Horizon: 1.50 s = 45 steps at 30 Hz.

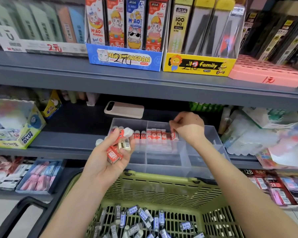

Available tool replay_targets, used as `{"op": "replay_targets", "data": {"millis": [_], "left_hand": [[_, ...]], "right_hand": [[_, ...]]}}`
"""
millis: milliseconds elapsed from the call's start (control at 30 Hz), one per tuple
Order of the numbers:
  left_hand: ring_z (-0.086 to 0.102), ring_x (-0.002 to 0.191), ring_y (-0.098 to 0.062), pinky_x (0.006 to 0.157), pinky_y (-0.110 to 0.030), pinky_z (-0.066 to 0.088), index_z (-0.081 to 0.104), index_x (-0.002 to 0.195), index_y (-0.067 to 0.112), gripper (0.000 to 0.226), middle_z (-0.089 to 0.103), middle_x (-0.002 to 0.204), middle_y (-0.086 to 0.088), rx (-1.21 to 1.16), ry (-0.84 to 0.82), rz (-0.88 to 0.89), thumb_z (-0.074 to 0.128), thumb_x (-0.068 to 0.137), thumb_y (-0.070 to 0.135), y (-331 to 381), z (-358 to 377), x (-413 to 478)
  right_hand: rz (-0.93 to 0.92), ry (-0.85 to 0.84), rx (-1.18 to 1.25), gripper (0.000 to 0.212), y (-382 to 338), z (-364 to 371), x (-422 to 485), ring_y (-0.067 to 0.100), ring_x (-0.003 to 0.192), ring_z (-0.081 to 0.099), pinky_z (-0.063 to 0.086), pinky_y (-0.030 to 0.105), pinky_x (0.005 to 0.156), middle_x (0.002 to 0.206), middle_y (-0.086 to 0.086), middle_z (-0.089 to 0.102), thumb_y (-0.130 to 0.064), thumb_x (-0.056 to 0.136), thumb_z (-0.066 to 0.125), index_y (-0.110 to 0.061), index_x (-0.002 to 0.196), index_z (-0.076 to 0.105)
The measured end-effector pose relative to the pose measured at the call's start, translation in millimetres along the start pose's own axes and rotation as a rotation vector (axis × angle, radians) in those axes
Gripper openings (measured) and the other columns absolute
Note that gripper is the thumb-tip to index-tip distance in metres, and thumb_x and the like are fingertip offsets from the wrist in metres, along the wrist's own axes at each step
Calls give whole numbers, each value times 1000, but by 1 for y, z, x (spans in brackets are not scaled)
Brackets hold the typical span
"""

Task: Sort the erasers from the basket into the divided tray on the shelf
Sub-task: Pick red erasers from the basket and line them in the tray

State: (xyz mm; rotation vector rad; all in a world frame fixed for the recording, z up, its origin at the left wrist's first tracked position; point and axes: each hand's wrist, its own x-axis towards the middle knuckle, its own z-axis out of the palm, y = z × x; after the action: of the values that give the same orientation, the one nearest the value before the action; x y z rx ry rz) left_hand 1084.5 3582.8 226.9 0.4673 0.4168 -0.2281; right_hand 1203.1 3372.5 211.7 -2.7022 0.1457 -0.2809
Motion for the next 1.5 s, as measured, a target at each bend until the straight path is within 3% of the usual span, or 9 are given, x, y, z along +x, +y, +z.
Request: {"op": "replay_targets", "data": {"millis": [367,500,600,667,800,1100,1267,1367,1500], "left_hand": [[69,68,-23,37,-16,45,61,119,11,55,70,91,-15,35,24,-11,71,65,17,-4,2,3],[69,68,-23,36,-16,45,73,87,7,27,70,90,-17,67,33,-35,73,62,17,-7,4,3],[69,68,-23,36,-16,44,76,68,7,13,71,89,-18,102,23,-41,74,61,17,-9,5,2],[69,68,-23,36,-16,44,77,69,7,14,71,90,-18,113,16,-40,75,60,18,-10,7,2],[66,78,-23,37,-15,44,76,75,7,22,69,105,-22,148,-51,-35,78,57,19,-10,8,-1],[71,69,-25,38,-17,45,64,96,5,40,72,80,-17,263,52,101,73,61,21,14,-11,-18],[73,76,-29,48,-26,55,63,102,5,36,73,88,-19,296,110,161,62,69,16,36,-27,-20],[73,80,-29,49,-26,55,62,105,6,38,73,97,-17,339,112,153,62,72,23,41,-35,-18],[72,83,-28,46,-23,53,60,100,3,35,72,101,-16,330,87,115,63,74,27,45,-41,-14]], "right_hand": [[40,-121,-203,31,1,15,-5,19,72,57,29,19,50,83,-2,69,-50,86,53,-25,81,70],[-6,-240,-224,21,4,3,-9,25,92,62,40,28,74,98,0,69,-30,88,48,-29,93,68],[-139,-16,-339,24,-2,-8,-28,25,103,56,28,34,92,96,-1,71,-33,92,44,-29,99,67],[-295,75,48,25,-16,-20,-51,15,100,56,30,32,89,90,-12,71,-44,90,48,-32,95,70],[-466,-227,657,17,-53,-40,-98,5,88,54,41,16,77,83,-21,65,-48,76,63,-41,91,65],[-9,-382,1212,18,-71,-26,-75,8,61,56,44,16,54,73,0,66,1,89,54,-11,91,67],[58,-316,826,20,-82,7,-34,7,42,54,47,21,46,66,4,61,7,85,54,-7,93,66],[43,-390,549,20,-96,29,-22,19,53,65,57,37,68,71,0,64,-1,86,56,-17,75,58],[13,-435,322,12,-108,45,-13,21,68,71,56,29,71,72,7,69,-4,85,58,-13,83,65]]}}
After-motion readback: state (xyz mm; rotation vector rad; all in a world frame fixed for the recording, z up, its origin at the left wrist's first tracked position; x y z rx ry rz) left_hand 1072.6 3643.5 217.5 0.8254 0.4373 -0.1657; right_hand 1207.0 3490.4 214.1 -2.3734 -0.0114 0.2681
